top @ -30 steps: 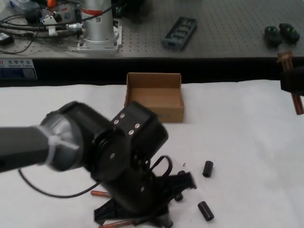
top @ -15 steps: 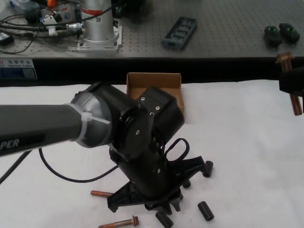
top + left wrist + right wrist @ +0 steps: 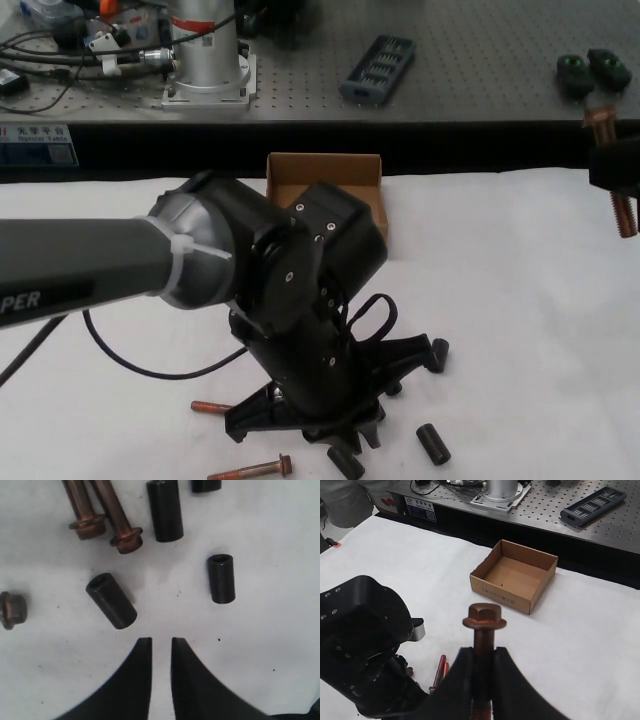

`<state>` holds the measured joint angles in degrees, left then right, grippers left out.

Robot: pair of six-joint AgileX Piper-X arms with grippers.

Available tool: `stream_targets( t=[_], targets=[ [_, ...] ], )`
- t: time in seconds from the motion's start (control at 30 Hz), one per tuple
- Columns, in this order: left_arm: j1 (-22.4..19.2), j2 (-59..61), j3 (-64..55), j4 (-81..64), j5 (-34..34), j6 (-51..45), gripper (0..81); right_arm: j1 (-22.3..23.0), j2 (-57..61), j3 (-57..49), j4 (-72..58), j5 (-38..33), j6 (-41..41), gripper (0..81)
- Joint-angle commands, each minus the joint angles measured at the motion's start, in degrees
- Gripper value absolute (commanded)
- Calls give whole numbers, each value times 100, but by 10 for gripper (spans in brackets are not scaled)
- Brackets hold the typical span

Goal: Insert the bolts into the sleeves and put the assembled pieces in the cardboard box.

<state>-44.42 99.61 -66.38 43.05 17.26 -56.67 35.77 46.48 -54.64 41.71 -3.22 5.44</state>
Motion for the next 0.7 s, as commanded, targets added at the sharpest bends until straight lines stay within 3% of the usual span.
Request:
stream_targets(
  t=[0.0,0.17,0.33,0.67],
  targets=[
    [15,-7,-74,43,104,855,114,-42,-45,-16,-138,-12,12,24],
    [15,-7,-74,172,150,1363,114,-42,-45,-16,-138,-33,116,24],
    [32,-7,-74,280,141,368,114,-42,-45,-16,-138,-33,139,24],
    [29,-7,-74,17,401,152,114,-42,-45,-16,-138,-33,139,24]
  ],
)
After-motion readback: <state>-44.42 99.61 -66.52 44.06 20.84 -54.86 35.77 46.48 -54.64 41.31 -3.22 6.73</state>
